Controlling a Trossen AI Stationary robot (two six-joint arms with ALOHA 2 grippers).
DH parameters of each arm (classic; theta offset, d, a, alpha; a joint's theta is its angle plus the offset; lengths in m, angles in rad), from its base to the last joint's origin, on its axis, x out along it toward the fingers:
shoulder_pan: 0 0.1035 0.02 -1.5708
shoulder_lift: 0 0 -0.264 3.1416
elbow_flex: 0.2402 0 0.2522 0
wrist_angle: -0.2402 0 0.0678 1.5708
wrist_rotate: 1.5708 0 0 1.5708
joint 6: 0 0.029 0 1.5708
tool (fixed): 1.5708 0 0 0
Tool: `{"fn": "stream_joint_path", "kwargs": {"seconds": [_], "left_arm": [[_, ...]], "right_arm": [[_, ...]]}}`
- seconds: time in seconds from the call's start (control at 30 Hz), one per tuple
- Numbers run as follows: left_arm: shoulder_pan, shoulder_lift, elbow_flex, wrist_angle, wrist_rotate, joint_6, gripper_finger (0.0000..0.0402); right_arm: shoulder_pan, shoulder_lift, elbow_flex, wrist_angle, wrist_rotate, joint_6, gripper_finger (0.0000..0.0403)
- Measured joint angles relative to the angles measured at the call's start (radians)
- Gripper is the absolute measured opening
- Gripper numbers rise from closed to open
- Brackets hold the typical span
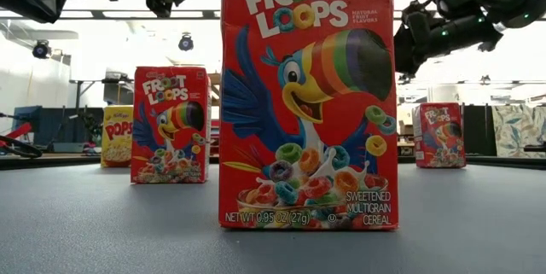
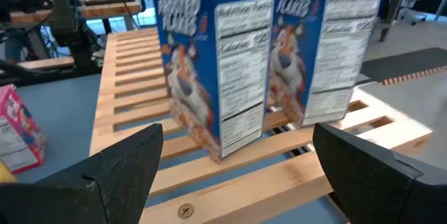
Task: Stack cereal on shelf
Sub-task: Put the left blue cereal box on the shelf aligned with the other blue cereal box
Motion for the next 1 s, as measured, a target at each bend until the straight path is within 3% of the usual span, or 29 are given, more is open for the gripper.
{"fn": "stream_joint_path", "kwargs": {"seconds": [0.43, 1.0], "left_arm": [[0.002, 0.0, 0.0, 0.0, 0.0, -0.008, 0.0231], [0.003, -0.001, 0.0, -0.013, 0.0, -0.008, 0.0231]], "right_arm": [[0.094, 0.109, -0.003, 0.097, 0.001, -0.018, 0.0359], [0.099, 0.146, -0.003, 0.109, -0.008, 0.023, 0.0359]]}}
